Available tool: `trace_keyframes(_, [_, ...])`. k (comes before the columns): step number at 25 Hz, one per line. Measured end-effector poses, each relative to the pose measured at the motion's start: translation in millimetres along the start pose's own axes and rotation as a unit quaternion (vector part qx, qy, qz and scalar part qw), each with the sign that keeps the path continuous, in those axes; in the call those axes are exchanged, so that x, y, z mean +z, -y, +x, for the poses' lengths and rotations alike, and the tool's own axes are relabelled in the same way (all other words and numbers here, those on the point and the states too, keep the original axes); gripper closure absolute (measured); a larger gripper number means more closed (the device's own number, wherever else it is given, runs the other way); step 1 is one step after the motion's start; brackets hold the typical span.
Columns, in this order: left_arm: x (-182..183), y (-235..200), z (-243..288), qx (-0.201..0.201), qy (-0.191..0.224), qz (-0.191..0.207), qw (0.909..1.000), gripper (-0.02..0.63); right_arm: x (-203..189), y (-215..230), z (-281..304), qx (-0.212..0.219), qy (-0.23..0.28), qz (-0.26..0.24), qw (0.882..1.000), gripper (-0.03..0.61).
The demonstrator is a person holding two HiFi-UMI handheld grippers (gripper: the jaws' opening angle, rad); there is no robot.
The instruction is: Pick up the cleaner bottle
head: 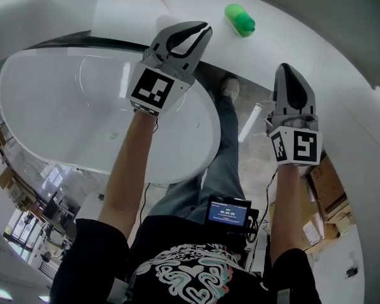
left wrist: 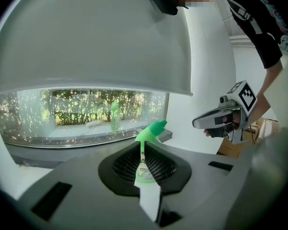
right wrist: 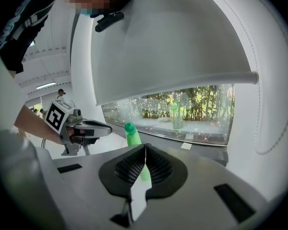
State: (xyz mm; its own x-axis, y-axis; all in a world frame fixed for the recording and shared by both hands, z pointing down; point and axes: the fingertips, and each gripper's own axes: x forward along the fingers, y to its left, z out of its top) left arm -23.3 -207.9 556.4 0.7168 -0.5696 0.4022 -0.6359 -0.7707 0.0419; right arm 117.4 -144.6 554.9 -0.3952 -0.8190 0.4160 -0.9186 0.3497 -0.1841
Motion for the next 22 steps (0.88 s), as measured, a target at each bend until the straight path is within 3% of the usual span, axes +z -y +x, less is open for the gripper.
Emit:
trace_keyframes(7, [-18.3, 5.1, 21.7, -0.043, 0.004, 0.008, 0.9990, 0.597, -14.0, 5.7, 4.9, 0.000, 0.003, 0.008, 1.000, 0.552])
trace_keyframes(20, [-48.0, -9.5, 40.8, -0.081, -0.016, 0.057, 0.9950, 0.595, -30.3, 4.2, 32.9, 0.013, -0.005, 0.007, 1.000, 0.552])
trace_keyframes(21, [-49.8, -10.5, 43.1, -0.088, -0.022, 0.060, 0.9941, 0.586, -30.8, 5.5, 33.7, 0.012, -0.005, 0.006, 1.000, 0.551])
trace_keyframes(22, [-52.7, -10.5, 46.1, -0.099, -0.031, 0.064, 0.9925, 0.538, -31.5, 6.6, 34.6, 0.011, -0.006, 0.006, 1.000, 0.552])
